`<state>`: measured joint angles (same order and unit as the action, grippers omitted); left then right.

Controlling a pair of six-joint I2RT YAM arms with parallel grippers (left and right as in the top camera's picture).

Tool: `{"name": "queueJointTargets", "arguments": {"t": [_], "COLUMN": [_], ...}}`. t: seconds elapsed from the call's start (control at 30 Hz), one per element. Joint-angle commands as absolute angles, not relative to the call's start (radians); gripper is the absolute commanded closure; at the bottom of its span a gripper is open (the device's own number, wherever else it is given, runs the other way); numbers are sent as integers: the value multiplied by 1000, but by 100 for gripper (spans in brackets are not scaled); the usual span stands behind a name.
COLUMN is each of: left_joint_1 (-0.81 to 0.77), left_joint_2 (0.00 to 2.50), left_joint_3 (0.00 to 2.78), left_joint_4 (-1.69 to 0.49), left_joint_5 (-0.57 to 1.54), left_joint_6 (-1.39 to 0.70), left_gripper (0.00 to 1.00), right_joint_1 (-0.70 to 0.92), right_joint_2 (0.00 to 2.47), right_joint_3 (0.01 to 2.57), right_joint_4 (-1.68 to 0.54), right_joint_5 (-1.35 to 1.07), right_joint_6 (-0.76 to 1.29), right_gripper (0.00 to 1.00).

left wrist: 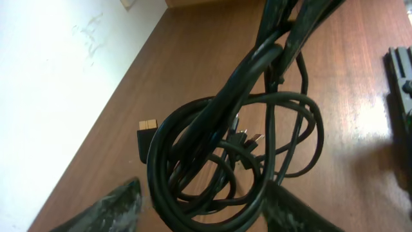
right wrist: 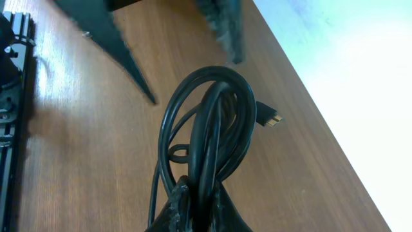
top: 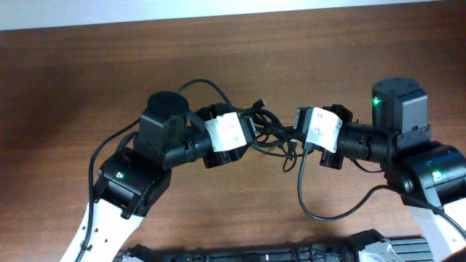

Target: Untangle cables

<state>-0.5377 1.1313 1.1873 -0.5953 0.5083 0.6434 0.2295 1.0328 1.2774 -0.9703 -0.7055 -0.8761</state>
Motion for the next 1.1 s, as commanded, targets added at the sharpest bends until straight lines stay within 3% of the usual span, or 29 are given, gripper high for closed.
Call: {"name": "queueJointTargets", "arguments": {"t": [0.0,0.07,0.2,0.3,0.37,0.5,0.57,0.63,0.97,1.07], "left_joint_1": [-541,-541,-541,-541,-541,-541,-541,-541,-541,-541], "left_joint_2": [1120,1124,1135,1135,1140,1140,1140,1140,1140,1139], "left_joint_3": [1194,1194,1194,1194,1194,1194,1194,1194,1194,1194], "left_joint_4": [-598,-597,-596,-596,-596,-596,-596,-596,-539,-430], "left_joint_5": [500,500,500,509,538,534,533,533,466,466], "left_joint_6": [648,648,648,648,648,648,648,648,630,499], "left_gripper": [9,0,1,17,50,61,84,100,100,100], "right_joint_1": [229,229,229,229,229,229,229,229,229,229], "right_joint_2": [1008,998,985,982,982,982,982,982,984,988], "right_joint_3": [1295,1295,1295,1295,1295,1295,1295,1295,1295,1295], "right_joint_4": [-965,-962,-938,-928,-927,-928,-928,-929,-1008,-1044], "right_joint_5": [-727,-727,-742,-783,-802,-801,-798,-782,-698,-673], "right_joint_6": [-886,-887,-887,-935,-962,-962,-962,-961,-961,-961], "right_gripper": [96,96,96,96,96,96,96,96,96,96]}}
